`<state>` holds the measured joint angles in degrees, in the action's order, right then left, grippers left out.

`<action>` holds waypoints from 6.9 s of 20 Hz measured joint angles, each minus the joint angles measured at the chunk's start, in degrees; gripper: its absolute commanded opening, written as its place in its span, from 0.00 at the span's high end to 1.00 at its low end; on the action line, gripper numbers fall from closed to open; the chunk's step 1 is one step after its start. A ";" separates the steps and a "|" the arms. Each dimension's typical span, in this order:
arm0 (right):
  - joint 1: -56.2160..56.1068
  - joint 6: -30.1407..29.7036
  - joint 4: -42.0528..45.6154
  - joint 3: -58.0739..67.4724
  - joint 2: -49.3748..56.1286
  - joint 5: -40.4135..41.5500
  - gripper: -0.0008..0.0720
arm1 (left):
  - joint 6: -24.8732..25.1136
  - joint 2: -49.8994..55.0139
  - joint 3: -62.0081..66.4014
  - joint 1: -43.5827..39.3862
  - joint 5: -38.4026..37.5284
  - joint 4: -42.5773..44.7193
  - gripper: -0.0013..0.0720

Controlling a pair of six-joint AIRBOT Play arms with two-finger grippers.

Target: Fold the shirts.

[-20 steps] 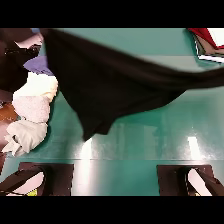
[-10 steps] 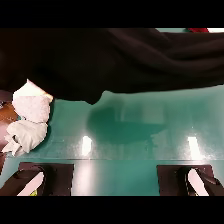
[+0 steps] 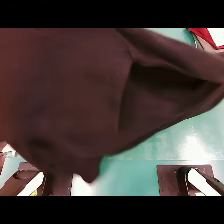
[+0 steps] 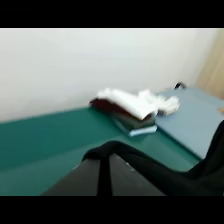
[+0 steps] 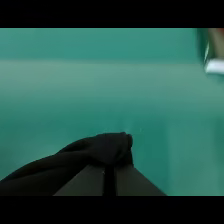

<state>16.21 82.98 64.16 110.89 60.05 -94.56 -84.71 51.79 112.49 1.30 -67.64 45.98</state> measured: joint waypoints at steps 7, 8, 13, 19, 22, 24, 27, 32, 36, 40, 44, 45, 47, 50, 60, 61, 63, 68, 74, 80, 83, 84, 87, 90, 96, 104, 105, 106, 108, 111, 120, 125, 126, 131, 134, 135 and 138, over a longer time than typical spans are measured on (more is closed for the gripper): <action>-4.28 2.08 -0.02 -19.28 16.28 -1.05 0.97 | 2.03 23.21 -19.23 -0.52 -5.38 4.22 0.95; -5.16 1.73 0.02 -21.03 18.43 0.55 0.97 | 2.93 26.97 -20.39 -0.57 -4.70 4.31 0.95; -9.20 0.61 -0.11 -24.96 27.19 13.86 0.95 | 5.05 37.92 -22.71 -0.59 2.43 4.46 0.79; -9.31 0.00 -0.33 -24.44 30.14 23.80 0.40 | 5.29 40.04 -22.80 1.36 2.34 4.59 0.16; -7.41 -2.49 -0.15 -23.74 29.42 18.97 0.40 | 5.31 37.75 -23.47 4.17 -3.85 6.69 0.16; -5.92 -4.31 -0.15 -25.68 26.91 15.93 0.41 | 5.40 33.75 -27.17 5.46 -6.84 10.25 0.16; -4.11 -6.58 -0.20 -31.50 21.51 13.64 0.57 | 6.29 25.88 -39.01 6.25 -8.02 12.72 0.16; -2.84 -9.86 -1.84 -42.12 12.90 12.24 0.57 | 10.03 14.84 -64.89 6.62 -4.81 10.80 0.16; -2.60 -10.73 -3.56 -47.15 8.92 12.04 0.57 | 15.96 11.65 -78.51 6.71 0.26 3.19 0.16; -2.56 -11.04 -4.28 -49.24 6.23 11.87 0.57 | 19.41 10.73 -84.80 4.33 4.44 -3.10 0.16; -2.49 -11.10 -4.46 -49.90 4.79 11.67 0.57 | 19.89 10.64 -86.90 0.42 9.55 -5.25 0.95; -2.27 -11.13 -4.37 -50.07 4.63 11.41 0.57 | 19.89 10.62 -86.86 -0.13 10.45 -5.53 0.95; -1.09 -11.15 -4.37 -51.10 4.39 10.54 0.57 | 19.89 10.54 -85.53 -0.87 10.97 -8.04 0.95; 2.86 -11.15 -4.20 -55.49 4.24 9.51 0.37 | 19.69 10.49 -81.00 -1.29 9.55 -9.25 0.95; 13.05 -13.00 -9.70 -74.27 6.05 17.90 0.52 | 19.56 10.51 -72.74 -1.53 6.56 -10.21 0.95; 12.07 -13.31 -10.71 -74.60 7.02 19.08 0.52 | 19.56 10.51 -72.63 -1.53 6.56 -10.23 0.95; 9.70 -13.73 -11.85 -74.36 9.16 21.49 0.52 | 19.56 10.51 -72.48 -1.53 6.54 -10.25 0.95; 4.44 -14.03 -13.00 -70.93 12.94 25.00 0.85 | 19.56 10.51 -72.37 -1.53 6.47 -10.25 0.95; 2.58 -14.08 -13.16 -68.35 12.09 25.07 0.97 | 18.60 9.49 -71.67 -1.27 5.86 -10.12 0.95; 2.38 -12.68 -13.46 -52.04 0.42 22.75 0.97 | 15.13 2.08 -54.31 2.34 1.29 -7.41 0.95; 2.38 -11.93 -13.64 -38.40 -4.46 22.62 0.97 | 14.25 -0.96 -37.92 3.23 -0.83 -6.73 0.95; 2.38 -11.78 -13.64 -34.14 -5.64 22.64 0.97 | 14.03 -1.49 -32.33 3.39 -1.31 -6.49 0.95; 2.38 -11.61 -13.20 -22.82 -9.01 22.69 0.97 | 12.96 -2.40 -15.28 3.65 -2.56 -6.01 0.95; 2.38 -11.54 -13.07 -14.88 -11.87 22.14 0.97 | 10.58 -2.84 -1.18 3.72 -3.04 -6.01 0.95; 2.38 -8.52 -6.47 -3.45 -14.84 14.32 0.97 | 4.13 -3.15 11.63 3.74 -4.81 -7.89 0.95; -3.45 1.77 -0.09 0.48 0.15 -3.69 0.97 | 1.01 3.52 -3.78 3.74 -8.07 -4.24 0.95; -5.01 2.43 0.52 -1.11 3.10 -4.61 0.97 | 0.90 6.10 -6.27 3.74 -9.27 -3.85 0.95; -6.58 3.02 1.36 -2.84 6.32 -5.64 0.97 | 0.79 9.05 -8.44 3.74 -10.01 -3.80 0.95; -9.09 3.72 2.51 -5.86 13.11 -6.60 0.97 | 0.72 15.52 -11.52 3.74 -11.17 -3.32 0.95; -10.80 4.24 3.82 -8.50 23.37 -7.10 0.97 | 0.72 26.03 -13.70 3.67 -11.65 -3.30 0.95; -11.41 1.53 4.46 -10.08 39.76 16.11 0.97 | 9.60 44.15 -14.95 -0.04 6.12 -3.15 0.95; -12.04 -0.50 4.42 -10.12 40.54 23.02 0.97 | 13.35 45.40 -14.99 -0.72 6.67 1.64 0.95; -12.07 -0.94 4.42 -10.12 40.57 22.16 0.97 | 13.60 45.53 -15.15 -0.74 4.39 4.31 0.95; -12.13 -2.16 4.66 -12.85 40.65 16.61 0.97 | 13.99 45.68 -19.65 -0.87 -2.84 12.90 0.95; -12.13 -2.32 4.83 -16.85 40.68 15.45 0.97 | 13.99 45.70 -24.13 -0.98 -2.67 14.34 0.95; -12.13 -2.36 4.90 -18.01 40.68 15.47 0.95 | 13.86 45.70 -25.24 -1.03 -2.43 14.56 0.94; -11.93 -2.49 5.38 -19.67 40.68 15.58 0.51 | 11.69 45.72 -26.97 -0.79 -2.16 15.85 0.16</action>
<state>4.27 80.49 69.54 91.22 100.73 -78.98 -73.01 97.51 85.52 0.51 -69.80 61.82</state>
